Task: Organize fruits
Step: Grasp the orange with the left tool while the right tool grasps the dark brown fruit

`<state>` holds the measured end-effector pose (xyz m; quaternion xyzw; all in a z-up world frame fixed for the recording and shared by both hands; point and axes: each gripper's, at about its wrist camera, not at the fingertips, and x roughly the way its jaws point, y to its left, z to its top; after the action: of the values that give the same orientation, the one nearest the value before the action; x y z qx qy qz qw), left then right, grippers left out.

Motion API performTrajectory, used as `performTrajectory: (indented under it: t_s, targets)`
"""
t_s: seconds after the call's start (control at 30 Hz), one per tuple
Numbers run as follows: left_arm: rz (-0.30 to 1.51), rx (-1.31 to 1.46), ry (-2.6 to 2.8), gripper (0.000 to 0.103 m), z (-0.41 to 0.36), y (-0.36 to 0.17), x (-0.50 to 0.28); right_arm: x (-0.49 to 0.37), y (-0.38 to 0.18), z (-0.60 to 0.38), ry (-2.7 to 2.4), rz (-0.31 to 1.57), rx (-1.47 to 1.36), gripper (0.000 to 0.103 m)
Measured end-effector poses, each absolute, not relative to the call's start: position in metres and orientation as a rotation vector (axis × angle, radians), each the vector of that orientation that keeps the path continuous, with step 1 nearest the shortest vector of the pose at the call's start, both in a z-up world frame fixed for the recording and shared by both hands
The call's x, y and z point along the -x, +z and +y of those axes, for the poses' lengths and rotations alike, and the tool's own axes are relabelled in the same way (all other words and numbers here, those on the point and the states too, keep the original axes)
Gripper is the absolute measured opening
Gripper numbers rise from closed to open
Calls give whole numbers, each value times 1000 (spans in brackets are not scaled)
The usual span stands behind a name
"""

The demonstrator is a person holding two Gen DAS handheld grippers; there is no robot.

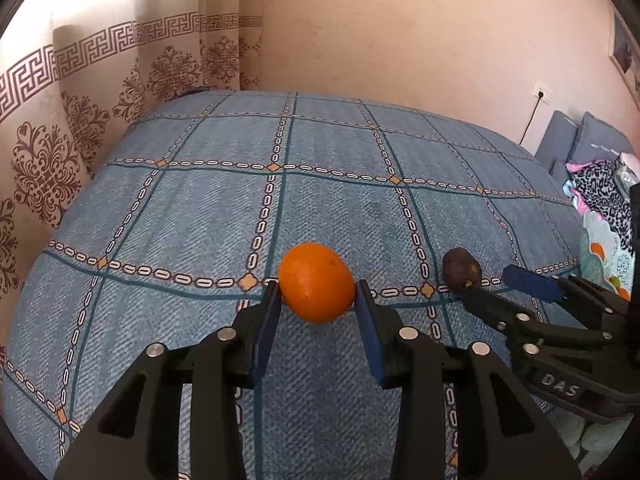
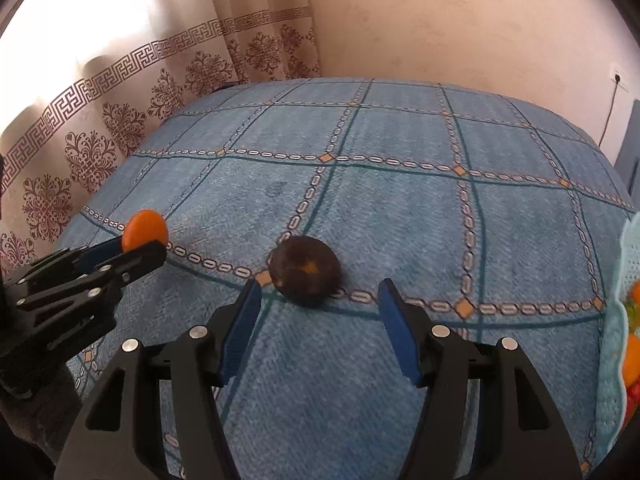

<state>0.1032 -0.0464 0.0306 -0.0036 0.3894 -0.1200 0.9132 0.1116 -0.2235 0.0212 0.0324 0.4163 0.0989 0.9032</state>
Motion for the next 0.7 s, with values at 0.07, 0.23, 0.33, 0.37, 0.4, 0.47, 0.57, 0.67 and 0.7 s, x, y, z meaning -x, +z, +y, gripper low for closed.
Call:
performTrajectory:
  t_s: [0.07,0.23,0.33,0.37,0.4,0.47,0.57,0.67,0.7]
  targets:
    - [796,9,-243,38,-45,32,-102,-117,19,-222,204,869,-64,62]
    - [790,1,-240,38,-47,33,-101,-127,14,-214,208,878,-40,62]
    - [793,-1,-239,39,-47,31,-101,-131,11,-210,208,885,-28,55]
    - [795,-1,-237,39,-46,31,-102,-133,10,-209,206,885,-25,54]
    - [798,0,-236,39,-46,30,-102,-135,10,-209,203,883,-22,50]
    - [801,0,-236,39,-46,29,-103,-137,10,-209,202,883,-20,44]
    - [804,-2,-240,39,-47,28,-104,-138,11,-209,205,884,-20,42]
    - [805,-3,-240,39,-48,28,-104,-134,12,-209,209,882,-17,42]
    - [805,-3,-239,39,-48,28,-104,-132,13,-210,211,882,-22,42]
